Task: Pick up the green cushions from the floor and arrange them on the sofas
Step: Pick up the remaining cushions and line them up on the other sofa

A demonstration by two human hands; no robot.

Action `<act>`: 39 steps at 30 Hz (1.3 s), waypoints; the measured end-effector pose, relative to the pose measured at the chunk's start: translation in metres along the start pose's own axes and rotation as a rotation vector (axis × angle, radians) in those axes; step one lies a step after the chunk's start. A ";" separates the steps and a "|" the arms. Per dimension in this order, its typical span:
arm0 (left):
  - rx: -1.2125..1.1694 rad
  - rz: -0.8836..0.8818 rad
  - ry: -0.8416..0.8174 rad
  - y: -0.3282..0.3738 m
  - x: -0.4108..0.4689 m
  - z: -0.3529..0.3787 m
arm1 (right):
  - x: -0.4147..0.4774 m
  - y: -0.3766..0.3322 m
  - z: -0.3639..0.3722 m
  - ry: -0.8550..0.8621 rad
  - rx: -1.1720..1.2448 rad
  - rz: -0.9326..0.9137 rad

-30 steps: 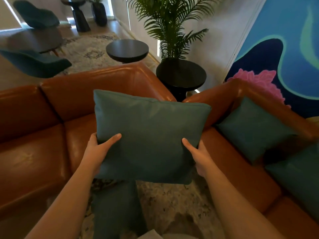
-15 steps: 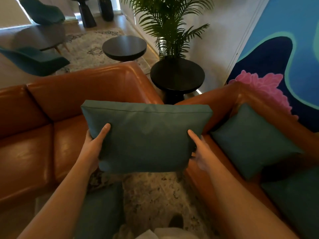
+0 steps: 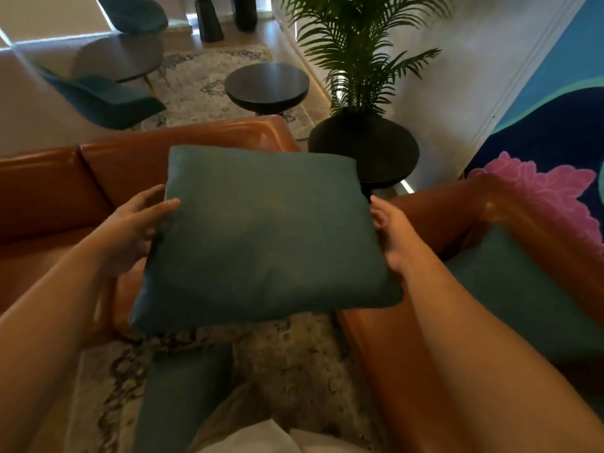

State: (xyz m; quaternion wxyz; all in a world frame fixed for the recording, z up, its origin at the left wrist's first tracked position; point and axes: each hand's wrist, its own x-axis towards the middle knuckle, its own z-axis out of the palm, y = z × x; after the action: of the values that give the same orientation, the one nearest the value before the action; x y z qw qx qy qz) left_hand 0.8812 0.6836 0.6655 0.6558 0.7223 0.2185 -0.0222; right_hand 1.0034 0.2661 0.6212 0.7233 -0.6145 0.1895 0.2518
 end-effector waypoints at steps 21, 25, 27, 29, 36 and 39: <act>-0.591 -0.116 0.209 -0.029 0.167 -0.136 | 0.194 -0.073 0.220 -0.026 0.013 0.024; -0.478 -0.074 0.147 -0.032 0.214 -0.144 | 0.236 -0.096 0.243 0.048 -0.006 0.031; -0.393 -0.073 0.183 -0.024 0.243 -0.141 | 0.262 -0.111 0.253 0.041 -0.030 0.065; -0.413 -0.107 0.301 -0.013 0.271 -0.139 | 0.283 -0.124 0.264 0.009 -0.066 0.095; -0.364 -0.178 0.689 0.009 0.351 -0.143 | 0.353 -0.156 0.303 -0.165 -0.222 0.145; -0.394 -0.201 0.769 0.014 0.376 -0.149 | 0.382 -0.160 0.314 -0.186 -0.235 0.144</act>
State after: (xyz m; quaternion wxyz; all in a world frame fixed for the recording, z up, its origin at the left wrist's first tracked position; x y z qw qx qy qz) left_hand 1.1874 0.9331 0.5792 0.6463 0.5145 0.5158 0.2267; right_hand 1.3940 0.6067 0.5793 0.6410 -0.6535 0.1347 0.3793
